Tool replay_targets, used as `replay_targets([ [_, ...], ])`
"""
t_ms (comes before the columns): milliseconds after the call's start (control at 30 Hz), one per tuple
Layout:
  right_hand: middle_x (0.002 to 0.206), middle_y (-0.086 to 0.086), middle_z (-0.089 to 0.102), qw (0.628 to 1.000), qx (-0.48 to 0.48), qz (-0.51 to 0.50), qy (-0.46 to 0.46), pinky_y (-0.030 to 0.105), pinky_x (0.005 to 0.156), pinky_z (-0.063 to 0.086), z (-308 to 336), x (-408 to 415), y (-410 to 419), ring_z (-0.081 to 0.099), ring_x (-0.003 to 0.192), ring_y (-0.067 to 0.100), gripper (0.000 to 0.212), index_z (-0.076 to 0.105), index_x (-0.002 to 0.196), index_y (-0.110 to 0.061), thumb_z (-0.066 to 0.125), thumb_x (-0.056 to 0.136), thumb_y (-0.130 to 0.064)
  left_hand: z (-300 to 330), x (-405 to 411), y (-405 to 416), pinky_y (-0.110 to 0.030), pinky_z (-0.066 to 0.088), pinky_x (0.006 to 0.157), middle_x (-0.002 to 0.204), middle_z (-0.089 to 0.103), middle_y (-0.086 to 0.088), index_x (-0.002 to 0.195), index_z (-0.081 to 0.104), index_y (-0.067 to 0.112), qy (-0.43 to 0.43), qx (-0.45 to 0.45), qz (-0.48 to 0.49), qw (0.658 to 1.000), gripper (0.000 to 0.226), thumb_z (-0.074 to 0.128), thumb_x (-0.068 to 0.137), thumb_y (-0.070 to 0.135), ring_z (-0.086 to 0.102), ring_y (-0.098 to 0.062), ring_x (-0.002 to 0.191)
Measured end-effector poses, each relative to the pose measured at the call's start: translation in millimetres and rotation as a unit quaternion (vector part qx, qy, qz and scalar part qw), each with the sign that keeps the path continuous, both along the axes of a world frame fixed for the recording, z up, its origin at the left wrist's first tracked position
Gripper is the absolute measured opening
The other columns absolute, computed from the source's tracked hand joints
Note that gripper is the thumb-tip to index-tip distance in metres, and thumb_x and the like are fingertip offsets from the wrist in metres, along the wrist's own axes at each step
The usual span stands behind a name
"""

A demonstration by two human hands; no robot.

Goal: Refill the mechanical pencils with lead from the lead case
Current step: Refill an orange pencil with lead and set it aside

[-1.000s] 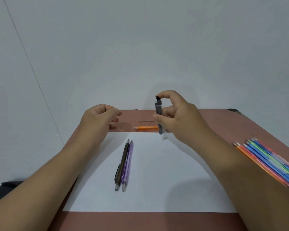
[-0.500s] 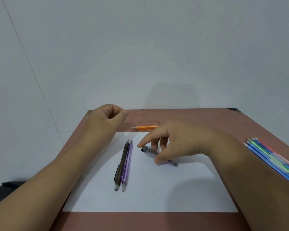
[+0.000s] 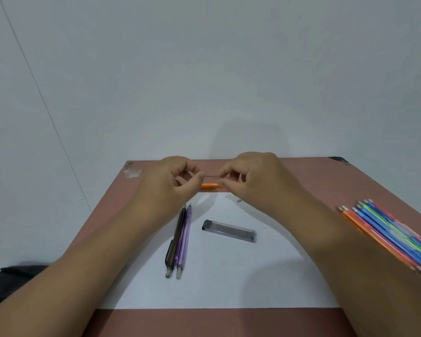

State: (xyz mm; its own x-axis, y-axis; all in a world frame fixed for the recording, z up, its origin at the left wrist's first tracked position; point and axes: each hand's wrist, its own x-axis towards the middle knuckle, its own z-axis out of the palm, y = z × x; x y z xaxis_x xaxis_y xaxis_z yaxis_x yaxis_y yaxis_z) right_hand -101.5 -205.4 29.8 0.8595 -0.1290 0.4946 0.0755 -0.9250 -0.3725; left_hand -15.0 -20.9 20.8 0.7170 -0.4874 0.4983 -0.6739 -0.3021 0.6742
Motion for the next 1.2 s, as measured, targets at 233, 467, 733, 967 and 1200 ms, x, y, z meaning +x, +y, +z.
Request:
replay_targets([
  [233, 0.071, -0.017, 0.056, 1.0, -0.019, -0.007, -0.003, 0.033, 0.068, 0.052, 0, 2, -1, 0.056, 0.073, 0.004, 0.011, 0.078, 0.089, -0.034, 0.069, 0.09, -0.028, -9, 9, -3, -0.012, 0.045, 0.06, 0.08, 0.067, 0.01, 0.08, 0.069, 0.035, -0.024, -0.016, -0.008, 1.0, 0.013, 0.072, 0.09, 0.027, 0.064, -0.007, 0.07],
  [467, 0.072, -0.015, 0.057, 1.0, -0.026, -0.003, -0.015, 0.036, 0.067, 0.053, -2, 4, -2, 0.057, 0.072, 0.007, 0.012, 0.076, 0.084, -0.031, 0.067, 0.088, -0.023, -10, 11, -4, -0.015, 0.049, 0.064, 0.081, 0.066, 0.011, 0.084, 0.07, 0.034, -0.036, -0.017, -0.016, 0.999, 0.008, 0.071, 0.09, 0.031, 0.064, -0.007, 0.074],
  [733, 0.078, -0.012, 0.064, 0.999, -0.017, -0.005, -0.047, 0.036, 0.069, 0.054, -2, 4, -10, 0.059, 0.074, 0.008, 0.014, 0.077, 0.084, -0.029, 0.068, 0.088, -0.019, -8, 11, -1, 0.003, 0.033, 0.071, 0.09, 0.063, 0.015, 0.098, 0.068, 0.035, -0.041, -0.012, -0.006, 0.999, 0.01, 0.07, 0.093, 0.026, 0.056, 0.007, 0.08],
  [967, 0.077, -0.015, 0.06, 0.99, -0.002, -0.016, -0.143, 0.029, 0.066, 0.052, -8, 10, -23, 0.054, 0.071, 0.001, 0.007, 0.078, 0.083, -0.029, 0.075, 0.085, -0.022, -14, 38, -15, -0.029, 0.041, 0.097, 0.119, 0.061, 0.014, 0.118, 0.067, 0.033, -0.114, 0.192, -0.017, 0.975, 0.025, 0.066, 0.093, 0.036, 0.051, -0.01, 0.116],
  [1200, 0.075, -0.014, 0.06, 0.984, 0.034, -0.029, -0.171, 0.02, 0.064, 0.046, -3, 7, -24, 0.057, 0.069, 0.002, 0.01, 0.077, 0.08, -0.029, 0.075, 0.085, -0.02, -6, 50, -52, -0.04, 0.047, 0.1, 0.121, 0.065, 0.006, 0.12, 0.071, 0.032, -0.098, 0.282, -0.017, 0.954, 0.037, 0.059, 0.092, 0.051, 0.054, -0.017, 0.118],
])
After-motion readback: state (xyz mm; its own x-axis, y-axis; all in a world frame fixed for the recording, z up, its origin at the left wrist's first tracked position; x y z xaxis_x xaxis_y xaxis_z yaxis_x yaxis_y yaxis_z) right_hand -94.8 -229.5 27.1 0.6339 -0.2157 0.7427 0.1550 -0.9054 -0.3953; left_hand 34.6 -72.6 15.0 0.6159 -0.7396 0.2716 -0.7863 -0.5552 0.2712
